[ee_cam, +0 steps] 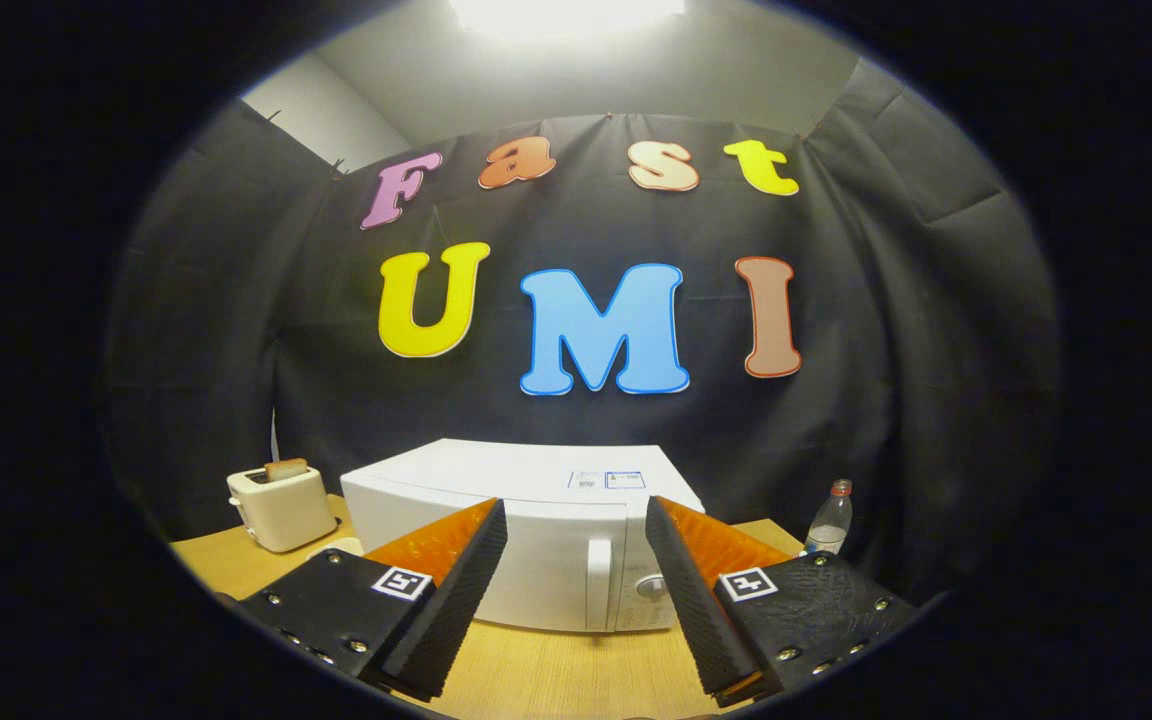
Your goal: Open the microwave, put the food inside, and close the microwave door.
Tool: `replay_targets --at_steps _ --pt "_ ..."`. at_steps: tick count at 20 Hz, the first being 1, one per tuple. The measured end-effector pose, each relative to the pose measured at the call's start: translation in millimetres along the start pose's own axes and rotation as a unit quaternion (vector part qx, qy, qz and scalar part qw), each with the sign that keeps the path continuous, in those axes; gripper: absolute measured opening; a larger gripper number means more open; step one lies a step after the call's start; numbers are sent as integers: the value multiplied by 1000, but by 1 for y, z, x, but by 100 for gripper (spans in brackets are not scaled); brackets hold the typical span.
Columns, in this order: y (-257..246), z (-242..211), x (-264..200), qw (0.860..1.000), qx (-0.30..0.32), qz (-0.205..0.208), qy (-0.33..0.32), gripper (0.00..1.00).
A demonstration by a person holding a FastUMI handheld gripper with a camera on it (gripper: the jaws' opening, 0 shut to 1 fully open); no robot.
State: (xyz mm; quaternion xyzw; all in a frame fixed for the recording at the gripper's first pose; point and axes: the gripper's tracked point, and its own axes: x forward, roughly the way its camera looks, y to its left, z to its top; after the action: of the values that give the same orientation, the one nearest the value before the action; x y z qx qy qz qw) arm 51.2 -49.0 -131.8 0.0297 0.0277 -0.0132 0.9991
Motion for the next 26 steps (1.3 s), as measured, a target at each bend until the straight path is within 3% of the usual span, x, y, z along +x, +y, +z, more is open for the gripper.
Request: replay_targets --at_steps 5,9,21,22,23,24,25,26 --pt "-18 -48 34 999 -18 -26 16 89" --pt "-19 -83 54 999 -15 -22 39 89" --pt "-20 -146 106 996 -15 -41 76 83" --pt "-18 -145 108 997 -17 -37 73 80" --pt "-14 -145 108 997 -20 -33 69 64" --pt "-11 -146 109 997 -26 -29 67 60" --pt "-9 -146 110 997 -33 -28 66 48" --pt "-9 -148 111 996 -38 -32 69 43"
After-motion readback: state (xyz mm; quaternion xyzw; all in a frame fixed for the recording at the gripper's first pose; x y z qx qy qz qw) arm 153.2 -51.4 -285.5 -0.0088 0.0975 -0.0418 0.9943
